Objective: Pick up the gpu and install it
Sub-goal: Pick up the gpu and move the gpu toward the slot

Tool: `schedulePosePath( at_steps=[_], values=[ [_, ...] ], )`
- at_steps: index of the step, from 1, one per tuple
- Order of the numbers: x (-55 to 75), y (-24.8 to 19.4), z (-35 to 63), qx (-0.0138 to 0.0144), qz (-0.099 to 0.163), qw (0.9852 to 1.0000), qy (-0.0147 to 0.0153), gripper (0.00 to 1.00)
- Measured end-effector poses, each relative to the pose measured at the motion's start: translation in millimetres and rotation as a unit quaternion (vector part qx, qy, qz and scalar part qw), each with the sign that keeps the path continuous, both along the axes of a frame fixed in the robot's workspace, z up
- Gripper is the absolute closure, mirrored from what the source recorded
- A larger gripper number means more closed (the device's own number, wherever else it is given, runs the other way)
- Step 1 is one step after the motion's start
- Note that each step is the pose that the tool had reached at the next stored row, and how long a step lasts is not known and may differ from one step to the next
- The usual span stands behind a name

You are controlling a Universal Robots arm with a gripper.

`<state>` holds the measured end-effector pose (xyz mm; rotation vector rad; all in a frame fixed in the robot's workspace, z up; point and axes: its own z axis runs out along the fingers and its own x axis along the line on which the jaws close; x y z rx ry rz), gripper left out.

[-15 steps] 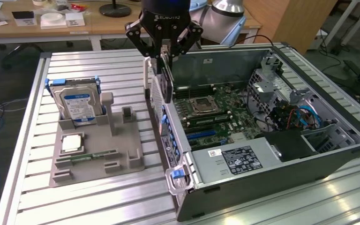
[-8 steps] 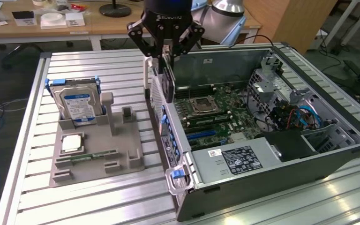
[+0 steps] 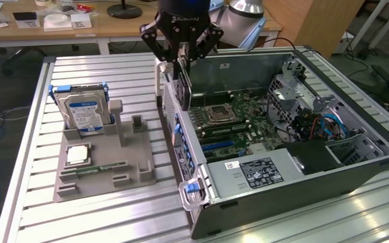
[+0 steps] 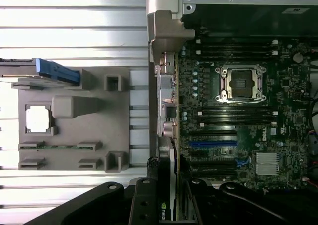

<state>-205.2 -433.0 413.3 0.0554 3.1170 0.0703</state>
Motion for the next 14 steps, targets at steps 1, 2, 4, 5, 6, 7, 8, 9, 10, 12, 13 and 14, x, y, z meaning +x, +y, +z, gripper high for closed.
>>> schedulePosePath(
  at_steps=[1,2,4,5,6,7,8,9,10,12,13,14],
  values=[
    [0.5,0.0,0.1,-0.0001,0.000,1.0000,0.0000,0.74],
    [1.1,0.0,0.1,-0.0001,0.000,1.0000,0.0000,0.74],
    [2.1,0.0,0.0,0.0000,0.000,1.0000,0.0000,0.74],
    [2.7,0.0,0.0,0.0000,0.000,1.0000,0.0000,0.74],
    [3.3,0.0,0.0,0.0000,0.000,1.0000,0.0000,0.74],
    [3.8,0.0,0.0,0.0000,0.000,1.0000,0.0000,0.74],
    [4.5,0.0,0.0,0.0000,0.000,1.0000,0.0000,0.74],
    [5.1,0.0,0.0,0.0000,0.000,1.0000,0.0000,0.74],
    [5.6,0.0,0.0,0.0000,0.000,1.0000,0.0000,0.74],
    [6.8,0.0,0.1,-0.0001,0.000,1.0000,0.0000,0.74],
    [7.4,0.0,0.0,0.0000,0.000,1.0000,0.0000,0.74],
    [8.0,0.0,0.0,0.0000,0.000,1.0000,0.0000,0.74]
  ],
)
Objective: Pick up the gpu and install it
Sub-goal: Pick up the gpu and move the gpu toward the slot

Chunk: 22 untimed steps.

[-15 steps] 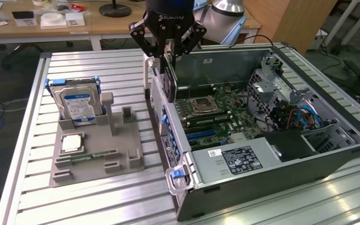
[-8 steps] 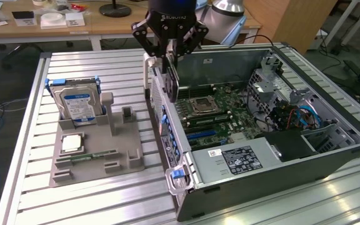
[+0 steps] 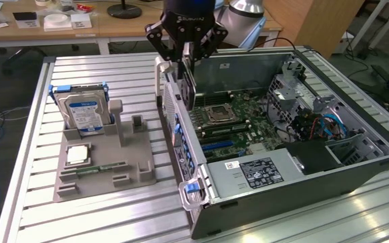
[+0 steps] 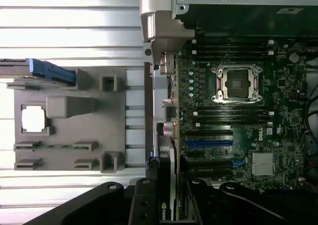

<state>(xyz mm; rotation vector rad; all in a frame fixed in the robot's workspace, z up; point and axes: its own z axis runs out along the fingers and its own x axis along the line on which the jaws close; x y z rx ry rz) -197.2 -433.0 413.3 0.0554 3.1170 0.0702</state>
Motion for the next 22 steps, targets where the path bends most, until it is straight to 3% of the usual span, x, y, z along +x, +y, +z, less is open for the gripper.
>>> schedulePosePath(
  at_steps=[22],
  values=[
    [9.7,0.0,0.0,0.0000,0.000,1.0000,0.0000,0.74]
  ],
)
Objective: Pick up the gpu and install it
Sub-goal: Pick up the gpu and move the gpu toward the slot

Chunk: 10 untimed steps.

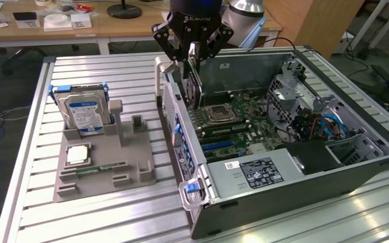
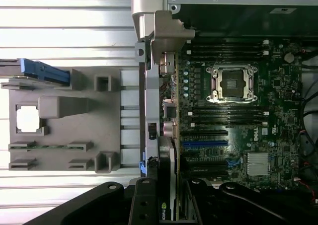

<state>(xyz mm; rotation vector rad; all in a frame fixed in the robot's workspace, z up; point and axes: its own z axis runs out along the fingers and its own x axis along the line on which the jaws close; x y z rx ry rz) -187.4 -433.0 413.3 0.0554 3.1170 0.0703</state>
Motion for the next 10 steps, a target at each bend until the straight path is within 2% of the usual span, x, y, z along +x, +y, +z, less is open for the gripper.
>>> schedulePosePath(
  at_steps=[10],
  values=[
    [3.8,0.0,0.0,0.0000,0.000,1.0000,0.0000,0.74]
  ],
)
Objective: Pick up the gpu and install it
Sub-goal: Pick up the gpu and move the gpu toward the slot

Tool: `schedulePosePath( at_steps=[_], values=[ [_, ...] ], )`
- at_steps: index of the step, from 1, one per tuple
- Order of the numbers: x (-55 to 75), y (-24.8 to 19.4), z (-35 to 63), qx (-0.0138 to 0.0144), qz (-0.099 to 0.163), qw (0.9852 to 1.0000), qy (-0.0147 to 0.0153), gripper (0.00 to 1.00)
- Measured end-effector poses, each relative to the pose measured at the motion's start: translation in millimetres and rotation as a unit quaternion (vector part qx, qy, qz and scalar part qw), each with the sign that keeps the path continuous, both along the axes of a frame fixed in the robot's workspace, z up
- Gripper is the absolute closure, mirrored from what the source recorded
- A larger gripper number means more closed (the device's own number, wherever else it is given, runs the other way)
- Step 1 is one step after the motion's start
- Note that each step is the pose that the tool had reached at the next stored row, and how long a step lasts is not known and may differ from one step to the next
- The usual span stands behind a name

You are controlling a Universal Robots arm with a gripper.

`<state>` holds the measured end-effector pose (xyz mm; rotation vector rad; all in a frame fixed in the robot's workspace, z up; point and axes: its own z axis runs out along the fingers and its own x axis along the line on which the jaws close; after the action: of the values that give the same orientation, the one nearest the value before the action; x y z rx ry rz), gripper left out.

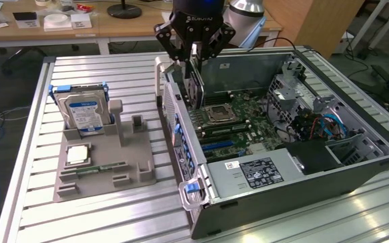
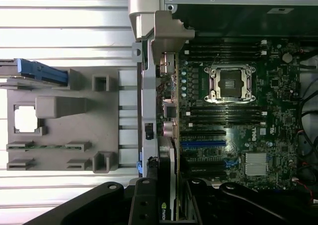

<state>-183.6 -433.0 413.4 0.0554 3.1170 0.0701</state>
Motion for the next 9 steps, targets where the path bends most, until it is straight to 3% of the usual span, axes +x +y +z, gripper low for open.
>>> schedulePosePath(
  at_steps=[9],
  values=[
    [8.3,0.0,0.0,0.0000,0.000,1.0000,0.0000,0.74]
  ],
)
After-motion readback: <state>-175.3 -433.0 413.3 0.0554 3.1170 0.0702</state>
